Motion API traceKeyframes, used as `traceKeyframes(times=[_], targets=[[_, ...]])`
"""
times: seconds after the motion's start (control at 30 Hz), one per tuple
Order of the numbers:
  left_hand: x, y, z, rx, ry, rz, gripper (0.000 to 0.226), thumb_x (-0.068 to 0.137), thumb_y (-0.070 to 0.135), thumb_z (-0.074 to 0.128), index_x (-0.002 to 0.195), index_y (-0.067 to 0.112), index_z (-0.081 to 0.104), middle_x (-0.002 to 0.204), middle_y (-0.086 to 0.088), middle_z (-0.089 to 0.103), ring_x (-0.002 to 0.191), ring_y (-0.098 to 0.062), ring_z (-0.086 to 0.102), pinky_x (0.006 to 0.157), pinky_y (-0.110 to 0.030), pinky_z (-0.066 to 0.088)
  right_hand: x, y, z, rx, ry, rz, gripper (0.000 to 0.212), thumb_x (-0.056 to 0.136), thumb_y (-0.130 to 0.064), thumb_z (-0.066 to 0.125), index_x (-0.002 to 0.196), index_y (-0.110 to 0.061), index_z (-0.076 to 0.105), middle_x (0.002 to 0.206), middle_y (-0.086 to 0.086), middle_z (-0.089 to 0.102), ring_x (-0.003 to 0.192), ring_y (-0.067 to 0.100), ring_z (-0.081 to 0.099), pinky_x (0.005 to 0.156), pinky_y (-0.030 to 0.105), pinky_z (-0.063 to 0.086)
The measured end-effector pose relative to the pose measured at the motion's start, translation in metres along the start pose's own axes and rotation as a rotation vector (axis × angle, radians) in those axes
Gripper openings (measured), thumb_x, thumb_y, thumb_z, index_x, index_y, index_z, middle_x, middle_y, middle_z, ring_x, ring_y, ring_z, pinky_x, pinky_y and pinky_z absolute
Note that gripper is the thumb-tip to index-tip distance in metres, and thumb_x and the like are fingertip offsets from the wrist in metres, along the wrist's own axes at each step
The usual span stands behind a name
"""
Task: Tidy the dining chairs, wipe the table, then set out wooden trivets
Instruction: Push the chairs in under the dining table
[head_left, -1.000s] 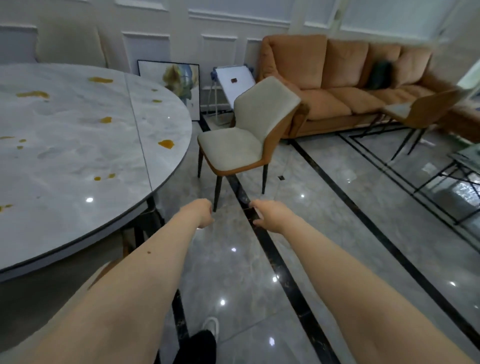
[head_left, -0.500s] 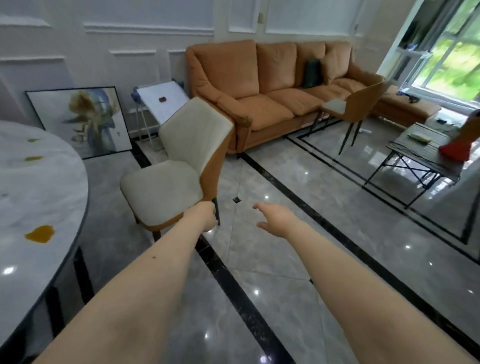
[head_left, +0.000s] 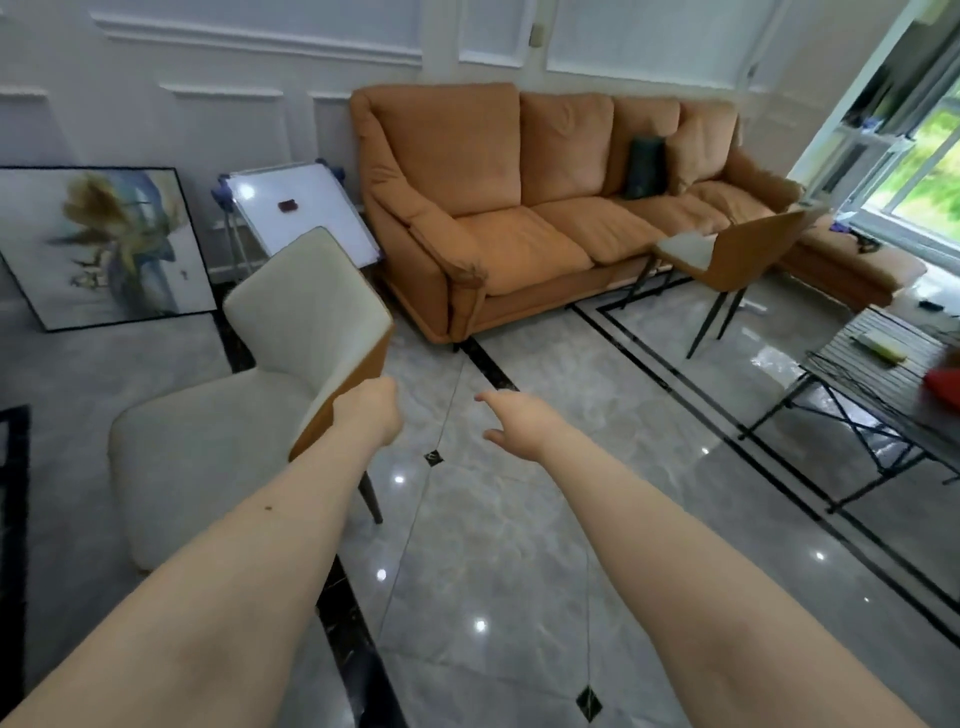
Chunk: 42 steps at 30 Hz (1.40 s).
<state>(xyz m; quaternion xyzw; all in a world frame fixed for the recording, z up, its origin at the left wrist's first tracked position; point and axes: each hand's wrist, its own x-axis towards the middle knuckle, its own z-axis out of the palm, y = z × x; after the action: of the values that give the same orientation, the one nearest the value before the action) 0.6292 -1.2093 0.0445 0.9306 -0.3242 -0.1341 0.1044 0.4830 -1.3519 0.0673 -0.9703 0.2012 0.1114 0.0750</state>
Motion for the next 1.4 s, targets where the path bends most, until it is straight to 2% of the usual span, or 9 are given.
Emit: traceKeyframes(times=[0.27,0.6,0.77,0.9,1.0,1.1,1.2,1.3,1.4], targets=[[0.166,0.002,-0.030,-0.183,0.139,-0.258,0.042,0.095,0.027,0.049,0.133,0.010,0.045,0.136,-0.014,0.050,0.126,-0.031,0.048,0.099,-0.036,0.039,0.199,0.035,-0.045,-0.100,0.051,-0.232,0.057,0.092,-0.028,0.058,0.142,-0.014,0.034,0.140,0.010,0.046,0.126,0.029,0.047,0.100,0.039,0.038],[0.319,-0.033,-0.057,-0.310,0.072,-0.495,0.052,0.097,0.042,0.044,0.136,0.008,0.041,0.140,-0.015,0.047,0.127,-0.032,0.046,0.100,-0.036,0.037,0.425,0.018,-0.087,-0.193,0.046,-0.547,0.052,0.089,-0.021,0.059,0.137,-0.012,0.041,0.134,0.011,0.050,0.121,0.031,0.049,0.094,0.040,0.040],[0.358,-0.059,-0.061,-0.524,0.025,-0.590,0.055,0.095,0.039,0.052,0.134,0.001,0.044,0.137,-0.017,0.049,0.124,-0.029,0.048,0.097,-0.030,0.038,0.521,-0.017,-0.091,-0.189,0.034,-0.806,0.054,0.079,-0.013,0.065,0.130,-0.011,0.048,0.132,0.010,0.050,0.119,0.031,0.049,0.091,0.037,0.040],[0.368,-0.074,-0.056,-0.733,-0.064,-0.777,0.077,0.084,0.058,0.058,0.139,0.008,0.037,0.137,-0.009,0.046,0.116,-0.024,0.051,0.091,-0.034,0.044,0.571,-0.045,-0.088,-0.309,-0.018,-1.113,0.064,0.080,-0.017,0.069,0.138,-0.012,0.043,0.142,0.009,0.041,0.129,0.029,0.040,0.103,0.035,0.030],[0.374,-0.062,-0.048,-0.887,-0.143,-0.887,0.083,0.081,0.058,0.062,0.143,0.013,0.032,0.136,-0.005,0.044,0.113,-0.022,0.052,0.094,-0.037,0.046,0.601,-0.057,-0.098,-0.453,-0.115,-1.282,0.070,0.081,-0.028,0.071,0.142,-0.019,0.038,0.148,0.003,0.034,0.137,0.024,0.031,0.110,0.038,0.022],[0.377,-0.050,-0.035,-0.889,-0.137,-0.970,0.080,0.080,0.055,0.065,0.142,0.016,0.034,0.139,-0.004,0.043,0.122,-0.023,0.046,0.102,-0.037,0.040,0.621,-0.064,-0.104,-0.580,-0.180,-1.391,0.065,0.083,-0.033,0.068,0.141,-0.022,0.041,0.146,0.000,0.038,0.135,0.022,0.034,0.108,0.040,0.022],[0.375,-0.041,-0.023,-0.856,-0.125,-1.037,0.089,0.073,0.054,0.073,0.143,0.022,0.030,0.142,-0.003,0.041,0.125,-0.023,0.045,0.105,-0.035,0.037,0.632,-0.065,-0.090,-0.644,-0.245,-1.459,0.062,0.085,-0.035,0.066,0.141,-0.024,0.041,0.147,0.001,0.038,0.135,0.023,0.033,0.110,0.044,0.018],[0.370,-0.030,-0.014,-0.774,-0.167,-1.084,0.091,0.068,0.044,0.079,0.143,0.029,0.028,0.140,0.000,0.045,0.122,-0.023,0.049,0.102,-0.036,0.041,0.630,-0.069,-0.074,-0.719,-0.282,-1.539,0.056,0.089,-0.024,0.062,0.141,-0.024,0.039,0.147,0.003,0.038,0.137,0.024,0.031,0.113,0.054,0.007],[0.366,-0.023,-0.005,-0.752,-0.099,-1.115,0.078,0.072,0.037,0.073,0.139,0.030,0.034,0.137,0.000,0.049,0.118,-0.022,0.051,0.101,-0.036,0.042,0.629,-0.076,-0.072,-0.805,-0.282,-1.600,0.049,0.094,-0.015,0.050,0.140,-0.028,0.038,0.146,0.002,0.039,0.136,0.025,0.031,0.111,0.062,0.006]])
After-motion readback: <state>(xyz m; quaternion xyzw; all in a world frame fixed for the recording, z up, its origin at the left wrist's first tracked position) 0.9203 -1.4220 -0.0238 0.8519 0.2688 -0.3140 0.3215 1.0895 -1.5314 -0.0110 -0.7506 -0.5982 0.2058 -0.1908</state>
